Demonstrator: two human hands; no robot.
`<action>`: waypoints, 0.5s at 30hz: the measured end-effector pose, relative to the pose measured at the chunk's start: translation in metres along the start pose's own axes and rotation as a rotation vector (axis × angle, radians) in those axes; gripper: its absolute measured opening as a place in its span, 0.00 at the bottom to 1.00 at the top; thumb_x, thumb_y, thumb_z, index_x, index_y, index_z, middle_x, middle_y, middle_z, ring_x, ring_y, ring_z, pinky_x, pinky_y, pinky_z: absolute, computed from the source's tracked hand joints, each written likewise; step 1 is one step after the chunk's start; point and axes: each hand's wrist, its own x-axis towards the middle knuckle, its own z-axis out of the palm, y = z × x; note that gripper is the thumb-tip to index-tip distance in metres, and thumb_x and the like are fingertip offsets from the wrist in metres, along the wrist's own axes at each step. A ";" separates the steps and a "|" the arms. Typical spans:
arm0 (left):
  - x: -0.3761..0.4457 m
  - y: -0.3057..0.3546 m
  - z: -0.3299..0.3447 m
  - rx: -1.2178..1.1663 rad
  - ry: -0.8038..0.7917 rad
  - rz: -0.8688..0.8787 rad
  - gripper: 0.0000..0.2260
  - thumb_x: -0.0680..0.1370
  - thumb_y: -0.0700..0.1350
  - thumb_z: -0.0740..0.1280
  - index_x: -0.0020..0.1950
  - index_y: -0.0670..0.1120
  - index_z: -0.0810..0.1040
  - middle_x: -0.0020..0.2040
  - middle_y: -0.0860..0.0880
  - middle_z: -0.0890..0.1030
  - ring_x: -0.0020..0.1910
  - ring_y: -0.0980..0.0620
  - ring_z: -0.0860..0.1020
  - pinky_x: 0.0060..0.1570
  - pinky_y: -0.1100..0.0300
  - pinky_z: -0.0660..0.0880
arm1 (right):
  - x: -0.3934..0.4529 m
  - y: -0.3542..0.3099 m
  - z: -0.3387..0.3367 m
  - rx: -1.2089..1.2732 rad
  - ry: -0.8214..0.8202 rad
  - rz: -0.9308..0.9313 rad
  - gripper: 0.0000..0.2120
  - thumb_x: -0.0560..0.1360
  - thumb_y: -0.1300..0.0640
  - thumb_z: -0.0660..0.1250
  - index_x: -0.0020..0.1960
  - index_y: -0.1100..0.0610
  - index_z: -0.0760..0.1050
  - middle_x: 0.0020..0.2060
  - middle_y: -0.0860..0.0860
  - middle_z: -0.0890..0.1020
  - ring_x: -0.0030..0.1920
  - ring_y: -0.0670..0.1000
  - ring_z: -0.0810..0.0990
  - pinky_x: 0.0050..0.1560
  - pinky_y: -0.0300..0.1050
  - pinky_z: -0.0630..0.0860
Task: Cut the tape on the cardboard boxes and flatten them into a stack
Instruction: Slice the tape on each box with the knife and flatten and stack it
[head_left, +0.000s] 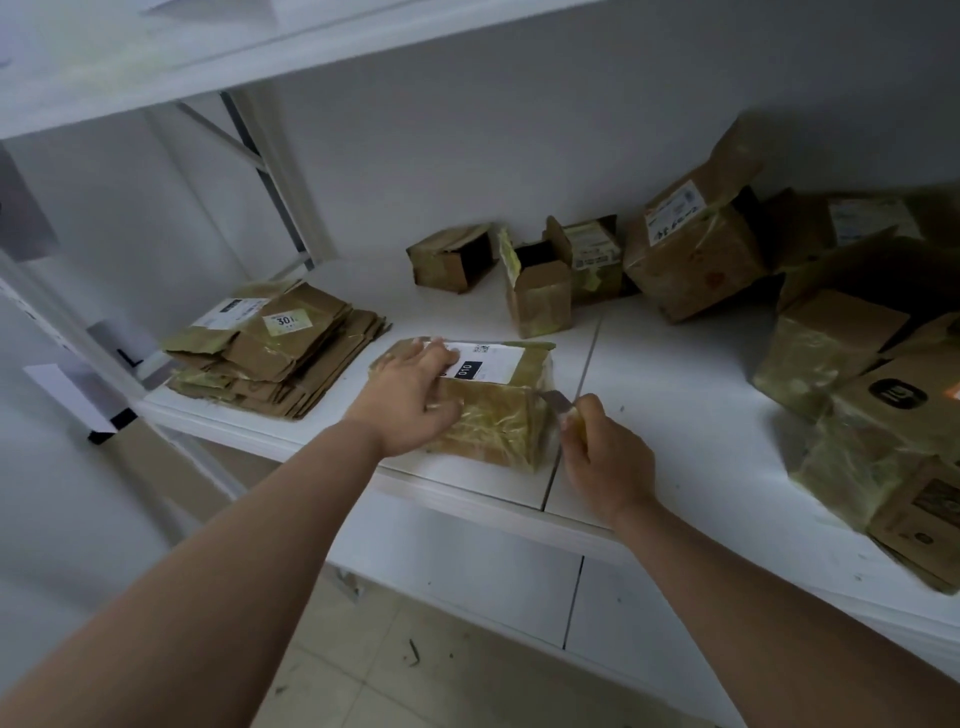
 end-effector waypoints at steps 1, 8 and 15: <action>0.000 0.000 0.000 0.013 0.001 0.000 0.40 0.66 0.66 0.52 0.73 0.46 0.66 0.75 0.42 0.64 0.76 0.42 0.59 0.73 0.46 0.56 | -0.002 0.001 0.001 0.009 0.022 -0.018 0.23 0.76 0.39 0.42 0.52 0.54 0.68 0.32 0.46 0.73 0.34 0.53 0.75 0.32 0.43 0.64; -0.004 0.005 0.005 0.030 0.010 -0.051 0.33 0.75 0.65 0.58 0.74 0.48 0.65 0.77 0.44 0.61 0.77 0.43 0.56 0.74 0.46 0.54 | -0.008 0.003 -0.006 -0.005 0.064 -0.055 0.25 0.75 0.41 0.41 0.51 0.56 0.70 0.32 0.46 0.73 0.33 0.55 0.77 0.31 0.42 0.64; -0.006 0.023 0.014 0.128 0.028 -0.117 0.25 0.80 0.57 0.60 0.74 0.49 0.62 0.78 0.45 0.58 0.78 0.42 0.52 0.75 0.45 0.51 | -0.013 0.001 -0.015 -0.112 0.047 -0.021 0.18 0.80 0.46 0.47 0.52 0.56 0.70 0.32 0.46 0.72 0.33 0.55 0.75 0.32 0.42 0.61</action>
